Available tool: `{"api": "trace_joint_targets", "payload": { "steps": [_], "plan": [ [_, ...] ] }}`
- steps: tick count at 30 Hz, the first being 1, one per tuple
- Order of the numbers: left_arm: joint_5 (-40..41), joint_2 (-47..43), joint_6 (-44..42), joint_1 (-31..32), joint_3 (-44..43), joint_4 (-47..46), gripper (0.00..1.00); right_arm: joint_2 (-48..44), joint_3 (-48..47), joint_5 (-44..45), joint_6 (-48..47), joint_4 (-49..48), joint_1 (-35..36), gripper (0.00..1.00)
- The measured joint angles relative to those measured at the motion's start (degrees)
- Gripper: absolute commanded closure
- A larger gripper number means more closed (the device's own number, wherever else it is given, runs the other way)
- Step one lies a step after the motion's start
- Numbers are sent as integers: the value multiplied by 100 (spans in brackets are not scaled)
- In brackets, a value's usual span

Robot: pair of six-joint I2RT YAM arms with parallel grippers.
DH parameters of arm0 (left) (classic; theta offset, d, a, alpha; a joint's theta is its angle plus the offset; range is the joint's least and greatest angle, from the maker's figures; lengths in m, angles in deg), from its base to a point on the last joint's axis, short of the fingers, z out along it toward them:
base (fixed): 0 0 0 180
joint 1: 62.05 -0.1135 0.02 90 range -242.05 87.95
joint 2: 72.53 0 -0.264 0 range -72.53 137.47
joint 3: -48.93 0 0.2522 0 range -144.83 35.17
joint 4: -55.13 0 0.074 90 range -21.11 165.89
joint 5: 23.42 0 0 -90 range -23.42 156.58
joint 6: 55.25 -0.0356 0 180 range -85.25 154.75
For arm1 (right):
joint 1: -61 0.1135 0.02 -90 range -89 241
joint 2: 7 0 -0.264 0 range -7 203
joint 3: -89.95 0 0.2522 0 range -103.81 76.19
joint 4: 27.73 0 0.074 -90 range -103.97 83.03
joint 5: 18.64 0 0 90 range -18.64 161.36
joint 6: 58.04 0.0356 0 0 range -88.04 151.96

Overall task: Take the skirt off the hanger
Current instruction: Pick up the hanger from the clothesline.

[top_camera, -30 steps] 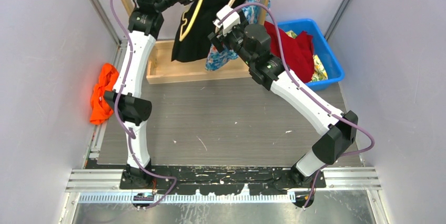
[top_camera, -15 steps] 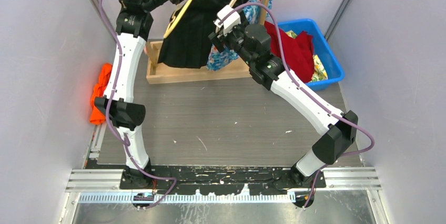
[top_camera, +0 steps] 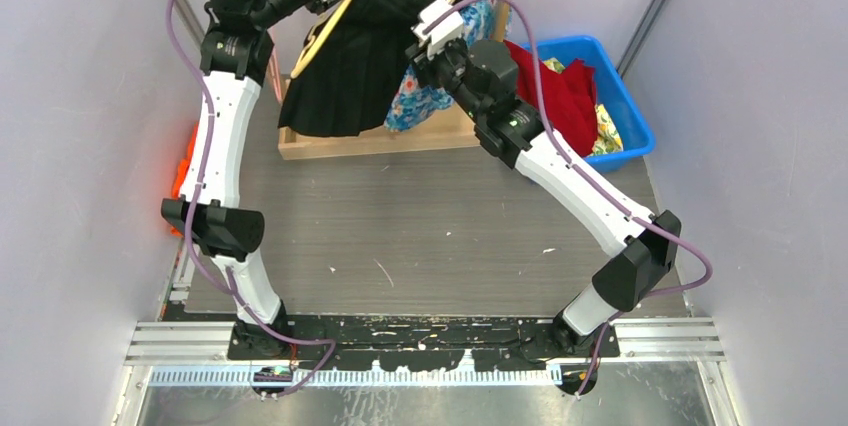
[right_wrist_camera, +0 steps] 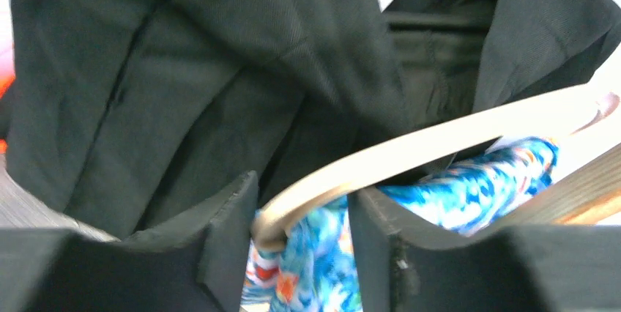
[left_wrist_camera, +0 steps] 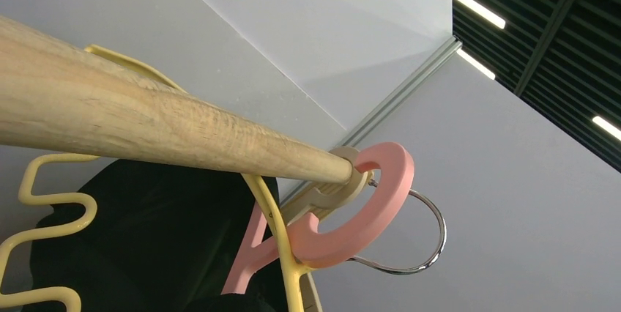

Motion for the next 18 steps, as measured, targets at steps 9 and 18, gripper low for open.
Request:
{"api": "trace_joint_targets", "payload": {
  "steps": [9,18],
  "plan": [
    [48,-199,-35,-20,166,105,100,46,-1067,-295,1019,199,-15,40],
    [46,-369,-136,-26,313,138,100,-122,-1088,-446,1388,188,-2,18]
  ]
}}
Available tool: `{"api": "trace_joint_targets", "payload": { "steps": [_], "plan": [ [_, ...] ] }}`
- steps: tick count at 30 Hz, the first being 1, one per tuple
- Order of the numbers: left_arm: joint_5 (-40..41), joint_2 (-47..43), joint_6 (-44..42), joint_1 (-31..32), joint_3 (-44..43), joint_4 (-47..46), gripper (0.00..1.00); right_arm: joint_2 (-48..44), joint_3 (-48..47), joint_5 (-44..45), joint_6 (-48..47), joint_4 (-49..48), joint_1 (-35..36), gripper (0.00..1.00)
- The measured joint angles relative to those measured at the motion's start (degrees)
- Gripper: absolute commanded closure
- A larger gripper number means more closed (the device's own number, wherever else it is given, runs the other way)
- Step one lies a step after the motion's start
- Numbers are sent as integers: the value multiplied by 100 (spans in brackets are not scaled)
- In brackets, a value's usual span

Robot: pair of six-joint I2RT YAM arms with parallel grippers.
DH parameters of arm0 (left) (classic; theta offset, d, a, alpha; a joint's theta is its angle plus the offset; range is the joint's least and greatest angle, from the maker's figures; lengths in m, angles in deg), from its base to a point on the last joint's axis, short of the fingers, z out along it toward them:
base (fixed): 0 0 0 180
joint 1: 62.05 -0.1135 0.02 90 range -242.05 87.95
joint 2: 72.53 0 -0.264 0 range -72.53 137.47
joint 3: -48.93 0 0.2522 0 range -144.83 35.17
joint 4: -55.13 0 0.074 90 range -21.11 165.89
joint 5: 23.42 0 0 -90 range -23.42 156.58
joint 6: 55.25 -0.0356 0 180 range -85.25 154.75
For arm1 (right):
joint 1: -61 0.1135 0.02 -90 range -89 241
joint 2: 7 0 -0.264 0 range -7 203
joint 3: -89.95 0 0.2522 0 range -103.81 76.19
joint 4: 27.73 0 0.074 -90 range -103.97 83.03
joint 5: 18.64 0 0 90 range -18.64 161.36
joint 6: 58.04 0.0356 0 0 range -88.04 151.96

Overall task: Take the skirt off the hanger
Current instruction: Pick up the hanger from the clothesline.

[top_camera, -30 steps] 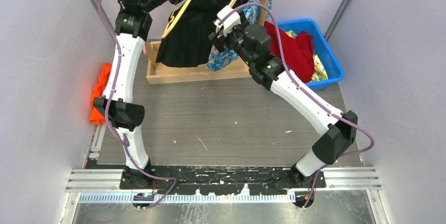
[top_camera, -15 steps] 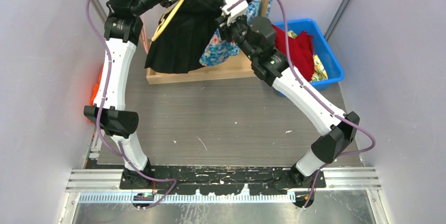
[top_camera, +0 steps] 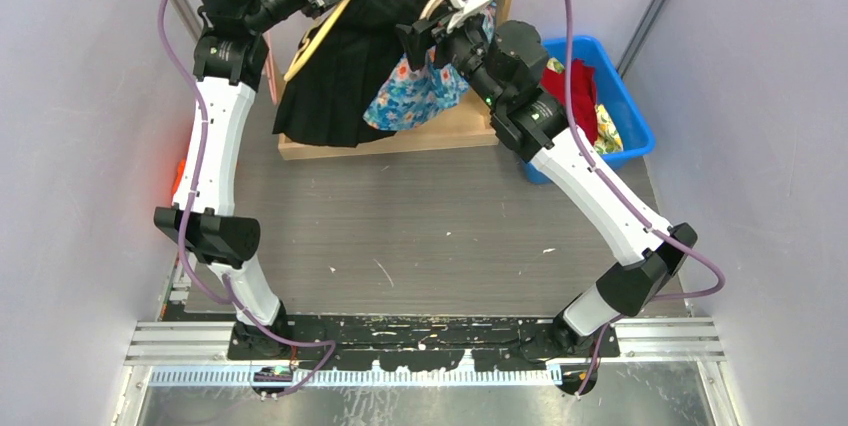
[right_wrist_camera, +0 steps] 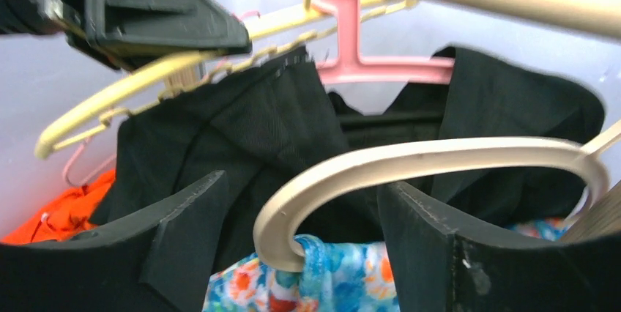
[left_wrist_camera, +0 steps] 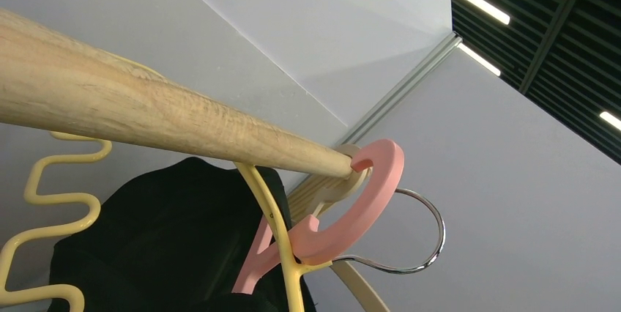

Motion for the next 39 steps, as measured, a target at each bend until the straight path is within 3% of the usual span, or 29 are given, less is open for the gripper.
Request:
{"api": "trace_joint_targets", "payload": {
  "steps": [7,17,26,39],
  "plan": [
    [2,-2,-15,2,20,2,100,-22,505,72,-72,297,0,0],
    [0,-2,-72,2,22,4,100,-332,474,-164,-551,551,579,0],
    [-72,-33,-308,0,109,28,100,-435,-83,173,-758,503,973,11],
    [-179,-1003,-599,0,761,479,100,570,-503,1056,-868,417,940,24]
  ]
}}
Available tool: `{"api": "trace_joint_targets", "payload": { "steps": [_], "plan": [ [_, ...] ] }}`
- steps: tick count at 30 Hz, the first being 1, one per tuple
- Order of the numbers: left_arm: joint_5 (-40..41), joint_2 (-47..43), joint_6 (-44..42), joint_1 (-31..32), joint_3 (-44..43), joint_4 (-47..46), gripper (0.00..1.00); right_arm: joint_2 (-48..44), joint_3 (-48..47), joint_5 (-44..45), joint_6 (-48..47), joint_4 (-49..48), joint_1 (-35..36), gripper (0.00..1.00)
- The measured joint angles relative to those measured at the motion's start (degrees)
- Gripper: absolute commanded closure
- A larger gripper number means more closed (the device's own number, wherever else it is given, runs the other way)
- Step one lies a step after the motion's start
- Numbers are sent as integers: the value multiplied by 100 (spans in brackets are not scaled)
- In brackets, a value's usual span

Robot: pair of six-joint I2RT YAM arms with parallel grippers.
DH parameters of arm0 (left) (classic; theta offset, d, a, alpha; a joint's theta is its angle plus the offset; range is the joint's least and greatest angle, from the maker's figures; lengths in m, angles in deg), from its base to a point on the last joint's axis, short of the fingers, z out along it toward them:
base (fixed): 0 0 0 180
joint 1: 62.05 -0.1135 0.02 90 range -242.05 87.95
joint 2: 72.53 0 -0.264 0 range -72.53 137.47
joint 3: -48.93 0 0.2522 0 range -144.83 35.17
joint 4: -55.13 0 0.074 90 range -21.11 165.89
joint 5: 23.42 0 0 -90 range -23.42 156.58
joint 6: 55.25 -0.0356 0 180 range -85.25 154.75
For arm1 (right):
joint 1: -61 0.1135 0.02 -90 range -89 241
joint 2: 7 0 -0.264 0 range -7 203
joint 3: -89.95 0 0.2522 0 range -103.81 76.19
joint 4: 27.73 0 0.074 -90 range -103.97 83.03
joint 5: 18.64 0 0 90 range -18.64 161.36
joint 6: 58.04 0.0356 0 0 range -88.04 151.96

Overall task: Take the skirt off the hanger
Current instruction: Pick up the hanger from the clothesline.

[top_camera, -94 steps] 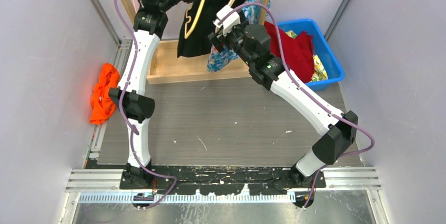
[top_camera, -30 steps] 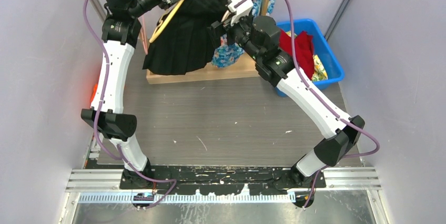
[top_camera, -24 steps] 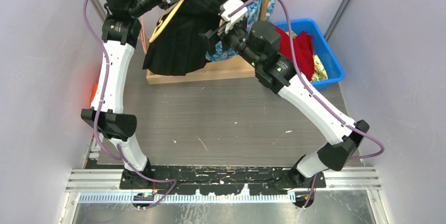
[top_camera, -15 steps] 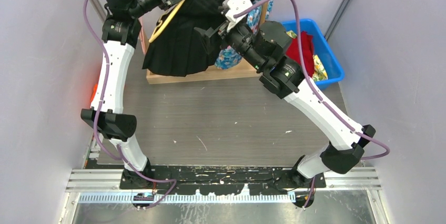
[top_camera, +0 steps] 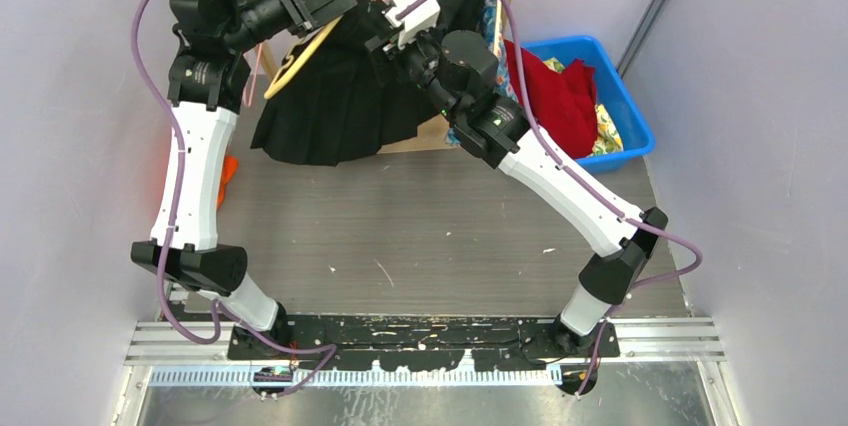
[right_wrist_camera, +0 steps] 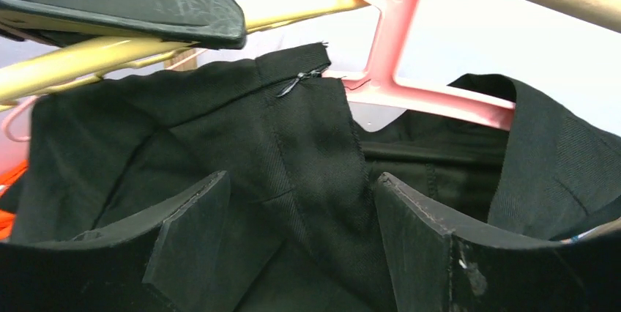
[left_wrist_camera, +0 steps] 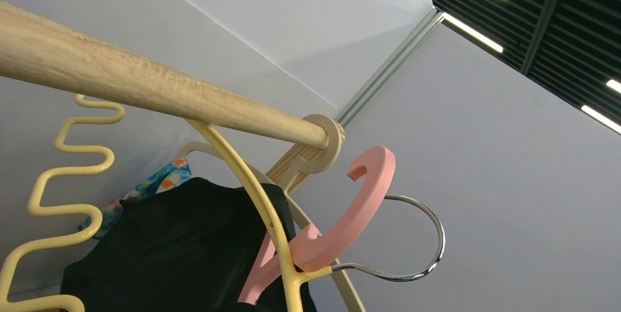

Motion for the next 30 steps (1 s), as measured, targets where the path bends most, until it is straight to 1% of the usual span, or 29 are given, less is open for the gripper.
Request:
{"api": "trace_joint_targets", "payload": {
  "steps": [3,6,7,8,9,10,12,15,17,25,30],
  "plan": [
    [-7,-96,-37,0,90,50,100,61,0,131,-42,-52,-50,28],
    [-2,-175,-164,0,175,98,100,61,0,223,-35,-192,-105,36],
    [2,-195,-186,0,177,114,100,61,0,236,-35,-240,-109,36],
    [4,-221,-199,0,177,114,100,61,0,249,-39,-262,-116,35],
    [4,-236,-199,0,177,120,100,59,0,267,-42,-273,-118,29],
    [4,-249,-199,0,177,127,100,59,0,291,-61,-299,-122,26],
    [4,-262,-197,0,177,138,100,57,2,378,-170,-356,-136,25],
    [4,-262,-199,0,177,149,100,46,9,533,-348,-435,-184,20],
    [4,-262,-197,0,177,149,100,46,11,588,-391,-481,-212,18],
    [52,-184,-192,0,101,157,100,44,166,682,-448,-555,-269,18],
    [48,367,2,-59,-509,107,100,44,251,675,-450,-514,-267,18]
  ]
}}
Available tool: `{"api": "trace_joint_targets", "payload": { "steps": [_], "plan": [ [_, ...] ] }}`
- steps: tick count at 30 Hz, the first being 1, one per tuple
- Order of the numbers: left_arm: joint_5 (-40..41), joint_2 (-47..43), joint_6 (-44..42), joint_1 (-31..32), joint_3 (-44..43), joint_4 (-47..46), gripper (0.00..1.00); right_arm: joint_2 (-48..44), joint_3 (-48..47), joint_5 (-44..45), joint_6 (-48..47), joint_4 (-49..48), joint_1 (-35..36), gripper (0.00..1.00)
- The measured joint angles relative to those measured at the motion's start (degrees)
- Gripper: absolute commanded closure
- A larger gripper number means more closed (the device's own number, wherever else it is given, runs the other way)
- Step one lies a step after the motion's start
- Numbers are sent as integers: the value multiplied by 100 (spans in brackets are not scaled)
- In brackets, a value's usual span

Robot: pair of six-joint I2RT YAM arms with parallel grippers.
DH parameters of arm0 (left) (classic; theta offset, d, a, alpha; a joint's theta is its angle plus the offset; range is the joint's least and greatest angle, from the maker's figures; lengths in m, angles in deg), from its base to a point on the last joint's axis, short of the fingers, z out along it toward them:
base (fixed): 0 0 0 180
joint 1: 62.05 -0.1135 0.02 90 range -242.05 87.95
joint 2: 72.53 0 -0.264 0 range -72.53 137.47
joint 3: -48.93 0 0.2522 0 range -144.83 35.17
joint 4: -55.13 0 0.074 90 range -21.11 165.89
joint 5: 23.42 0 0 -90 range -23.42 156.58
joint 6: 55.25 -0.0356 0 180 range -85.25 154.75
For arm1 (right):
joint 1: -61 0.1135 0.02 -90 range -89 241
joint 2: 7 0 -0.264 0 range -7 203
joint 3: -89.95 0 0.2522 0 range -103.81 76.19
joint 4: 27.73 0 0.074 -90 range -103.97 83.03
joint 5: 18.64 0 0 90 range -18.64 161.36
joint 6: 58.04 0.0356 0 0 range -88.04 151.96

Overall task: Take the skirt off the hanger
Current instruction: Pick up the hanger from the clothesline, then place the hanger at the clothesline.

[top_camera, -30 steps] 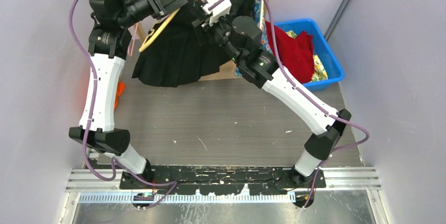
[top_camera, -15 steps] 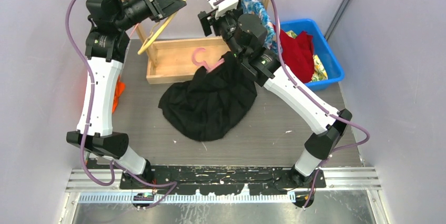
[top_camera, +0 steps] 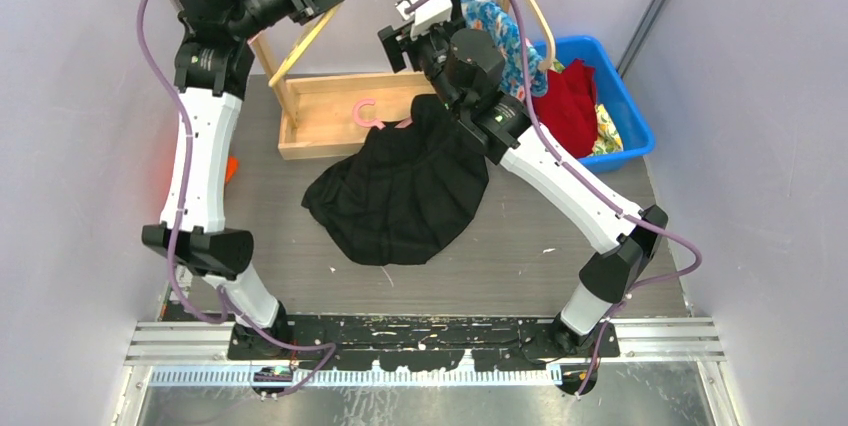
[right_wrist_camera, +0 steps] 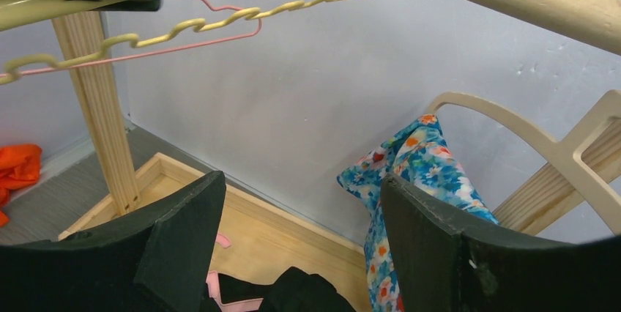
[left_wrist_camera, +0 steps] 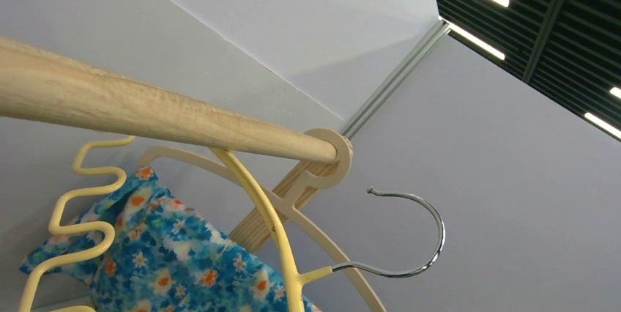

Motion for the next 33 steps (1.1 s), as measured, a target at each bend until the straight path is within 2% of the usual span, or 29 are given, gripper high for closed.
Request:
{"api": "trace_joint_targets", "payload": {
  "steps": [4,10,12,19,25,28,30,32,33],
  "plan": [
    [63,514,258,-184,-278,-313,100,-42,42,-4,-11,2,-2,18],
    [584,1226,750,-767,-289,-1043,100,-181,114,-2,-44,0,-52,19],
    [463,1392,828,-855,-350,-1255,100,-216,129,-2,-57,4,-87,19],
    [446,1582,1108,-846,-610,-1285,100,-238,157,-4,-52,11,-256,19],
    [485,1462,813,-844,-313,-1276,100,-238,162,-4,-26,9,-328,18],
    [551,1327,407,-828,-264,-1060,80,-238,177,-7,15,7,-352,16],
    [752,1172,-24,-828,-262,-719,60,-236,190,-7,52,11,-369,15],
    [968,1019,-470,-852,-267,-269,51,-236,201,-26,87,13,-380,15],
    [1082,960,-660,-866,-284,-35,50,-236,201,-55,98,13,-389,14]
  ]
}}
